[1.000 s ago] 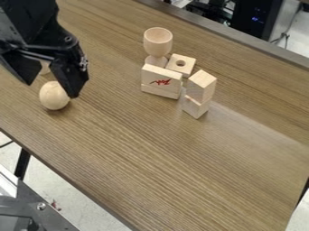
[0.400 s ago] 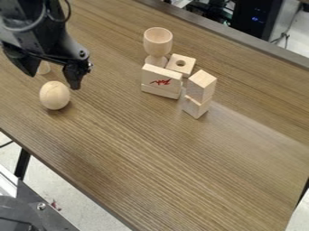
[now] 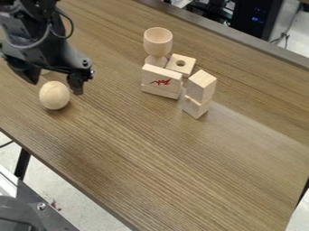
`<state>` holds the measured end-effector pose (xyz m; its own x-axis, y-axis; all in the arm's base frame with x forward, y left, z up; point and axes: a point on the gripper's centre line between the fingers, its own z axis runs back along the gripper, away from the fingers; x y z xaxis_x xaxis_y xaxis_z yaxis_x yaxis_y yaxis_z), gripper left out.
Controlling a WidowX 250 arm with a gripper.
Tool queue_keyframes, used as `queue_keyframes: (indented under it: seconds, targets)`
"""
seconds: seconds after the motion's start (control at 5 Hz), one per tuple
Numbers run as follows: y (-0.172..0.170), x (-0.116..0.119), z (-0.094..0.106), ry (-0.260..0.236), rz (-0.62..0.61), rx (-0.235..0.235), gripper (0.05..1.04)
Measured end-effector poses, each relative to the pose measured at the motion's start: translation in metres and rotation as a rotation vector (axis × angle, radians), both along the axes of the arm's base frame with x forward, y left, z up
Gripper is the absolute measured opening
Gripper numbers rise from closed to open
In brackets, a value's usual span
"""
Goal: Put the ball in the cup
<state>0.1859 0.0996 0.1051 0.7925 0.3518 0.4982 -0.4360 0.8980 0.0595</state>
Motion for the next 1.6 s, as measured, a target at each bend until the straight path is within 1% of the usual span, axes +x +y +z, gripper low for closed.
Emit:
queue_keyframes:
  seconds: [0.2,0.4,0.6,0.8,1.2,1.6]
  targets:
    - [0.005,0.009,-0.011,-0.039,0.002,-0.032,1.000]
    - [0.013,0.013,-0.020,-0.049,-0.003,-0.049,1.000]
    - [0.021,0.015,-0.029,-0.032,-0.004,-0.055,1.000]
    - [0.030,0.016,-0.030,-0.028,0.000,-0.041,1.000]
    - [0.039,0.016,-0.037,-0.008,0.008,-0.026,1.000]
    - [0.052,0.022,-0.043,-0.005,0.025,-0.013,1.000]
